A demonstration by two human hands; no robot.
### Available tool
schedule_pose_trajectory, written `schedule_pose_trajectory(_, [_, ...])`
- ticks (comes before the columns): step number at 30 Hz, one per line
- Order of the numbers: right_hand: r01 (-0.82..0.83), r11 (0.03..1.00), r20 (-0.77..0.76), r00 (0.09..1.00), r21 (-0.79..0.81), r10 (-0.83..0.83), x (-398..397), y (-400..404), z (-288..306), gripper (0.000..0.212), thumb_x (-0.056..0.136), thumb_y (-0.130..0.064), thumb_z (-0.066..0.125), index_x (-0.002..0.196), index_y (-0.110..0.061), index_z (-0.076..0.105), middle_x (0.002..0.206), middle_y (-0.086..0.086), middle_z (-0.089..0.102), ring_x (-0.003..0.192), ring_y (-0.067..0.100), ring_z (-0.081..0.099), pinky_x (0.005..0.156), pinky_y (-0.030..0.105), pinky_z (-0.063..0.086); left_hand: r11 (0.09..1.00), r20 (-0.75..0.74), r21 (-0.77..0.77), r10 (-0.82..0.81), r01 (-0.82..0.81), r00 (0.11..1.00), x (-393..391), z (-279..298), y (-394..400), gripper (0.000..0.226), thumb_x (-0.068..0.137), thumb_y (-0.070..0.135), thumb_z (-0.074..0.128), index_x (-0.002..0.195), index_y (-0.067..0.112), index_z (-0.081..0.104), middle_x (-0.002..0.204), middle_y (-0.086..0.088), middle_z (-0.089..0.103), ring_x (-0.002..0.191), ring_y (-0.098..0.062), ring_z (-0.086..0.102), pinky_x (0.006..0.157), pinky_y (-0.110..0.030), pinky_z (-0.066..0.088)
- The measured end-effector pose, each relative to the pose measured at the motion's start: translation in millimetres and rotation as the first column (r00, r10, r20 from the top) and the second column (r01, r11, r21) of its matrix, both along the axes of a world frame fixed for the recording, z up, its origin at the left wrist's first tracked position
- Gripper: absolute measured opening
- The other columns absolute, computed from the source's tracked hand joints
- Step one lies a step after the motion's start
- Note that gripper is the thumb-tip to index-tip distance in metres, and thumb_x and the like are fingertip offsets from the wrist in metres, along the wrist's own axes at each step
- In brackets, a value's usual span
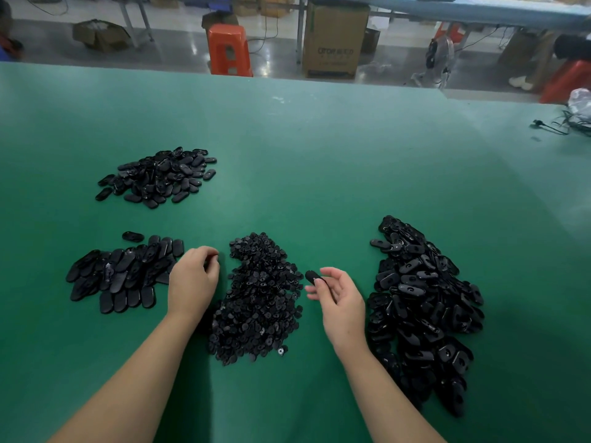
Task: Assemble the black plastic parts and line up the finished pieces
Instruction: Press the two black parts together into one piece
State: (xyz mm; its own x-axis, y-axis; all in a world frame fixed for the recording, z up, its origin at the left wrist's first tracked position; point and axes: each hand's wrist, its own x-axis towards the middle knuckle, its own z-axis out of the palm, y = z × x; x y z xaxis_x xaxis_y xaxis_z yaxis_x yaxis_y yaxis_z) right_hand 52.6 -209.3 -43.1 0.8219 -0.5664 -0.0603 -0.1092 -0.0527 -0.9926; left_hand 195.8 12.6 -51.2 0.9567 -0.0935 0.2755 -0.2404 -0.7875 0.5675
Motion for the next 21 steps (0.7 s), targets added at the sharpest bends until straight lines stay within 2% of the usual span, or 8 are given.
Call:
schedule_pose_trajectory(3, [-0.001, 1.000, -0.015, 1.000, -0.015, 0.000, 1, 1, -1, 0.025, 0.103, -0.009, 0.056, 0.113, -0.032, 0.060, 0.094, -0.016, 0.077, 0.090, 0.005, 0.074, 0.087, 0.020, 0.057, 0.998, -0.030, -0.063, 0.012, -0.014, 0.999, 1, 3, 2, 0.013, 0.097, 0.010, 0.064, 0.104, 0.008, 0.075, 0.092, -0.003, 0.073, 0.076, -0.012, 0.058, 0.071, -0.026, 0.046])
schedule_pose_trajectory(6, [-0.003, 1.000, -0.029, 1.000, -0.020, 0.002, 2, 1, -2, 0.027, 0.103, -0.007, 0.054, 0.117, -0.029, 0.060, 0.093, -0.019, 0.076, 0.089, 0.005, 0.075, 0.086, 0.025, 0.059, 0.969, -0.170, -0.232, 0.047, -0.086, 0.984, -1, 15, -4, 0.011, 0.098, 0.019, 0.064, 0.097, 0.021, 0.075, 0.078, 0.005, 0.069, 0.061, -0.014, 0.055, 0.055, -0.025, 0.042])
schedule_pose_trajectory(8, [-0.002, 1.000, -0.029, 1.000, -0.009, 0.001, 2, 1, -3, 0.027, 0.103, -0.006, 0.054, 0.119, -0.028, 0.060, 0.094, -0.023, 0.075, 0.089, 0.005, 0.075, 0.086, 0.026, 0.060, 0.946, -0.229, -0.317, -0.003, -0.071, 0.973, -8, 27, -17, 0.010, 0.096, 0.023, 0.067, 0.093, 0.027, 0.075, 0.074, 0.010, 0.069, 0.054, -0.006, 0.054, 0.049, -0.019, 0.040])
schedule_pose_trajectory(9, [-0.002, 1.000, -0.025, 1.000, 0.000, 0.002, 2, 1, -3, 0.028, 0.103, -0.006, 0.054, 0.118, -0.028, 0.060, 0.095, -0.024, 0.075, 0.089, 0.005, 0.075, 0.085, 0.026, 0.060, 0.943, -0.228, -0.332, -0.058, -0.022, 0.972, -15, 34, -28, 0.008, 0.094, 0.024, 0.070, 0.092, 0.028, 0.076, 0.074, 0.014, 0.070, 0.054, -0.002, 0.056, 0.049, -0.012, 0.039])
schedule_pose_trajectory(12, [-0.006, 0.999, -0.009, 1.000, 0.031, 0.007, 2, 1, -4, 0.032, 0.102, -0.003, 0.053, 0.113, -0.032, 0.061, 0.099, -0.024, 0.075, 0.091, 0.006, 0.075, 0.085, 0.026, 0.060, 0.918, -0.233, -0.369, -0.241, 0.144, 0.942, -35, 49, -65, 0.004, 0.087, 0.025, 0.077, 0.088, 0.028, 0.079, 0.076, 0.023, 0.072, 0.074, 0.011, 0.063, 0.065, -0.002, 0.041])
schedule_pose_trajectory(15, [0.008, 0.998, 0.006, 1.000, 0.060, -0.008, 3, 0, -7, 0.034, 0.100, -0.001, 0.053, 0.110, -0.033, 0.063, 0.100, -0.011, 0.077, 0.091, 0.010, 0.076, 0.085, 0.030, 0.061, 0.881, -0.306, -0.425, -0.356, 0.208, 0.883, -49, 54, -94, 0.005, 0.085, 0.022, 0.080, 0.083, 0.026, 0.078, 0.078, 0.017, 0.074, 0.076, 0.001, 0.067, 0.070, -0.007, 0.046])
schedule_pose_trajectory(18, [0.019, 0.998, 0.004, 1.000, 0.054, -0.019, 4, -1, -10, 0.032, 0.099, -0.003, 0.057, 0.109, -0.033, 0.065, 0.102, -0.007, 0.078, 0.091, 0.011, 0.076, 0.087, 0.034, 0.061, 0.876, -0.376, -0.434, -0.390, 0.212, 0.841, -56, 51, -108, 0.009, 0.087, 0.017, 0.078, 0.082, 0.025, 0.078, 0.077, 0.010, 0.075, 0.075, -0.004, 0.068, 0.073, -0.017, 0.050])
schedule_pose_trajectory(21, [0.025, 0.998, 0.009, 1.000, 0.060, -0.026, 4, -2, -12, 0.032, 0.097, -0.003, 0.058, 0.108, -0.032, 0.066, 0.107, -0.005, 0.077, 0.101, 0.010, 0.074, 0.094, 0.036, 0.059, 0.906, -0.385, -0.370, -0.352, 0.207, 0.853, -59, 47, -115, 0.011, 0.087, 0.018, 0.077, 0.080, 0.026, 0.077, 0.074, 0.013, 0.074, 0.066, 0.006, 0.063, 0.064, -0.008, 0.043])
